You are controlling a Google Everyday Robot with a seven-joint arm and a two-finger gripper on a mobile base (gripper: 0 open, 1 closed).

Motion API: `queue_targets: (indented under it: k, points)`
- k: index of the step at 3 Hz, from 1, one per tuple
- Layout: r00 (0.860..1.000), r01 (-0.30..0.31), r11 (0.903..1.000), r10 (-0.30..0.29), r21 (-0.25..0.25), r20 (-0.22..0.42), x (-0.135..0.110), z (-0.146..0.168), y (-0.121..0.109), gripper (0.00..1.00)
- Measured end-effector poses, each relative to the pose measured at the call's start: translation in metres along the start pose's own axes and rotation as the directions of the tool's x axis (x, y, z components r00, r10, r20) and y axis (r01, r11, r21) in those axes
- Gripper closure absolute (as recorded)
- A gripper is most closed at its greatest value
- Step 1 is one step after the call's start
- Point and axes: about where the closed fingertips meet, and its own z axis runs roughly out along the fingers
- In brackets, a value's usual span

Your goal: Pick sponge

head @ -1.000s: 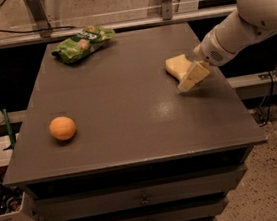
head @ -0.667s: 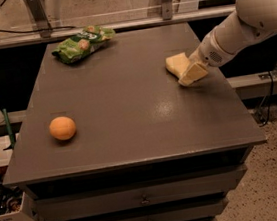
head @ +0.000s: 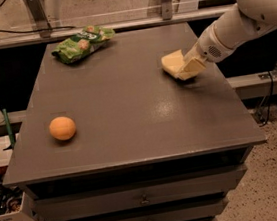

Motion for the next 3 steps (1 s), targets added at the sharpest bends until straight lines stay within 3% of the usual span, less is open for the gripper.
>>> queue_targets:
  k: [1,3]
  points:
    - [0.998,0.014,0.9993,-0.012,-0.035,0.067,-0.029,-0.016,0.009,1.00]
    - [0.973,0.041,0.9874,-0.005,-0.153,0.231,-0.082,-0.058,0.032,1.00]
